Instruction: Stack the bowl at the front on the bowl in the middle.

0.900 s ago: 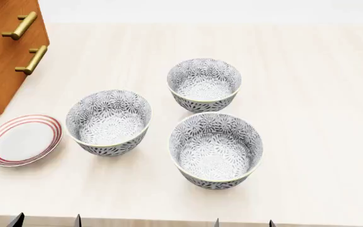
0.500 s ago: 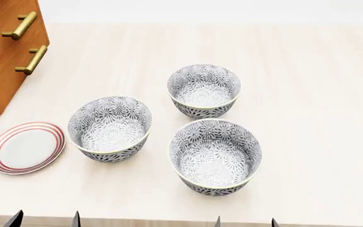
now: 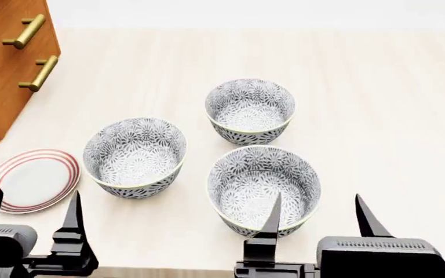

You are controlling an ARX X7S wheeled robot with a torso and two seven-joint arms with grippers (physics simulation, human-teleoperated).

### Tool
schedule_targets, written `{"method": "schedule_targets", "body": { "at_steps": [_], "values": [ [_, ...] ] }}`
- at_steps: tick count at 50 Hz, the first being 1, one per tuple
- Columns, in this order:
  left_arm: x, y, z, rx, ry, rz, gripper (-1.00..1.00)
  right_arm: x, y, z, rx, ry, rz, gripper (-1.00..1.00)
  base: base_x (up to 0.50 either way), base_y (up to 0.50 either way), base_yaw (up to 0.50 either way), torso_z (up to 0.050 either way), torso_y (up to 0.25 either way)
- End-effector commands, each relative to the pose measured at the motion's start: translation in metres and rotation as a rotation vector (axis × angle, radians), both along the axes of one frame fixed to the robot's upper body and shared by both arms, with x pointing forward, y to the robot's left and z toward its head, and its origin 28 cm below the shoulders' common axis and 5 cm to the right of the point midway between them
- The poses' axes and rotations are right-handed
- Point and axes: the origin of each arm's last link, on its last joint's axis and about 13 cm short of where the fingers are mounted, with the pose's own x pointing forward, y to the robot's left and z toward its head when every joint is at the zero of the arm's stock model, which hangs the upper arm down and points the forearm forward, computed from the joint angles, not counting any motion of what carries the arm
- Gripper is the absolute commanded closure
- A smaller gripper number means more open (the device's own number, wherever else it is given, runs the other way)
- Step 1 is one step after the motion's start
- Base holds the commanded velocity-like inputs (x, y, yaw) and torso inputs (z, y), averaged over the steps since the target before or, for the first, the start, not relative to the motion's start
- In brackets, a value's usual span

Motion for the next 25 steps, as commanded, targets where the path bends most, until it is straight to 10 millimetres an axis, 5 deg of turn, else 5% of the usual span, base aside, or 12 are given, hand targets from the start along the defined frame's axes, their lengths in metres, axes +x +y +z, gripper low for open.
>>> {"method": "schedule_targets", "body": {
  "at_steps": [1, 17, 25],
  "values": [
    [-0.0023, -0.0020, 0.0147, 0.014, -0.034, -0.013, -1.00, 0.0000, -0.0005, 0.0141, -0.010, -0.020, 0.000, -1.00, 0.00, 0.00, 0.00, 0.000, 0.000],
    [-0.0005, -0.0039, 0.0077, 0.018, -0.041, 0.000, -1.00, 0.0022, 0.0019, 0.0078, -0.061, -0.027, -0.066, -1.00, 0.00, 0.00, 0.00, 0.000, 0.000],
    [-0.0023, -0.0026, 0.0070, 0.024, -0.045, 0.008, -1.00, 0.0008, 0.0033, 0.0057, -0.070, -0.024, -0.065, -1.00, 0.00, 0.50, 0.00, 0.000, 0.000]
  ]
}}
